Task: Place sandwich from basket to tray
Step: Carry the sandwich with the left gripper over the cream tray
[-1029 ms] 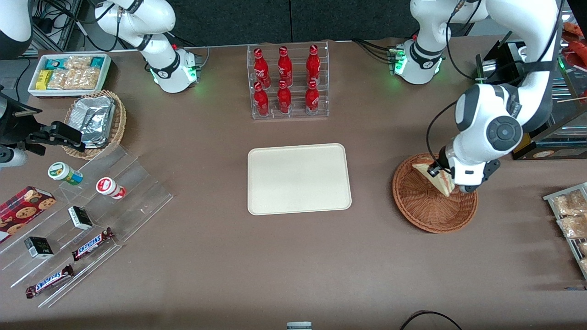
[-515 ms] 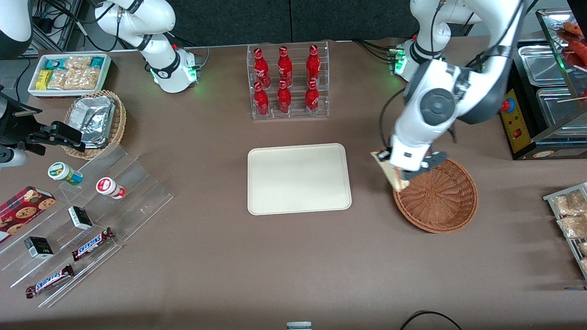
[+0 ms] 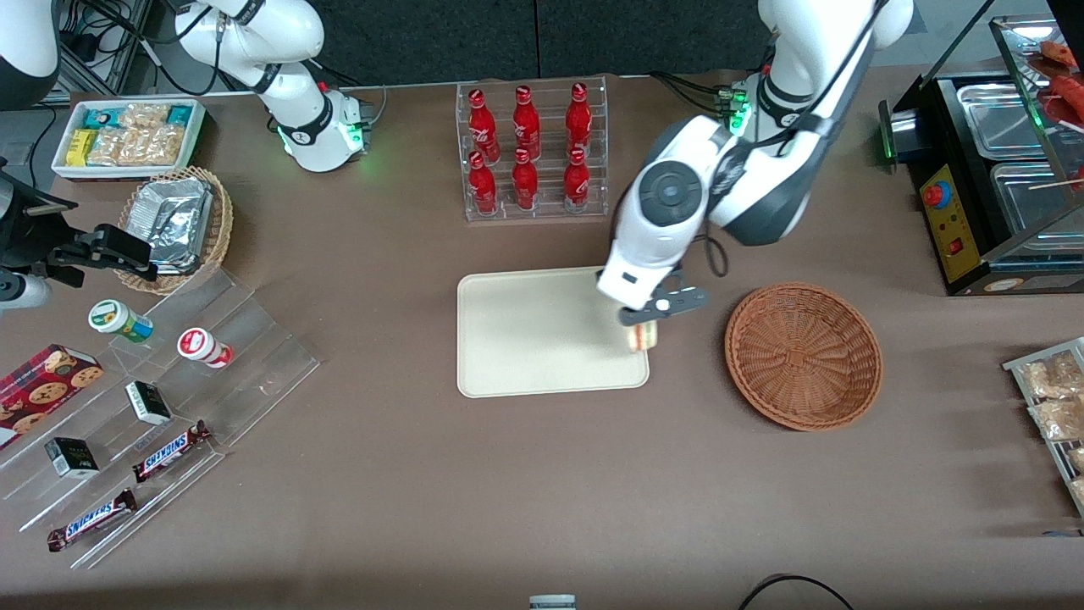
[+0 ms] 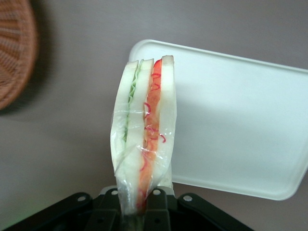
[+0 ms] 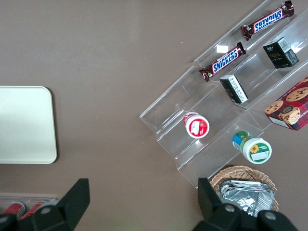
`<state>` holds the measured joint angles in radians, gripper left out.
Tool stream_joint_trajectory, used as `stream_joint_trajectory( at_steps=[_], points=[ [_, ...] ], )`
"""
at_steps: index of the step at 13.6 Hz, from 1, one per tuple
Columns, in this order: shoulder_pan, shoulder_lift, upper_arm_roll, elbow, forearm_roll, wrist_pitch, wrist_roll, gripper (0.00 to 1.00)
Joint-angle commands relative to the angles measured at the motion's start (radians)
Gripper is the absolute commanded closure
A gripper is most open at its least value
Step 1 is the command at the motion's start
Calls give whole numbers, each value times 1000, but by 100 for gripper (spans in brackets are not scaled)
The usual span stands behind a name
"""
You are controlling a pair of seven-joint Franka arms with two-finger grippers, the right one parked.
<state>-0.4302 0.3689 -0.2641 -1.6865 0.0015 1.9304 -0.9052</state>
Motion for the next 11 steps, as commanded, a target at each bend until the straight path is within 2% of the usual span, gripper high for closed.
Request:
stream_joint_trajectory(
  at_steps=[1, 4, 11],
  points=[
    [-70, 125, 9, 154, 11, -28, 3, 92],
    [-154, 241, 11, 249, 80, -25, -14, 92],
    [-228, 349, 17, 269, 127, 55, -50, 91]
  ],
)
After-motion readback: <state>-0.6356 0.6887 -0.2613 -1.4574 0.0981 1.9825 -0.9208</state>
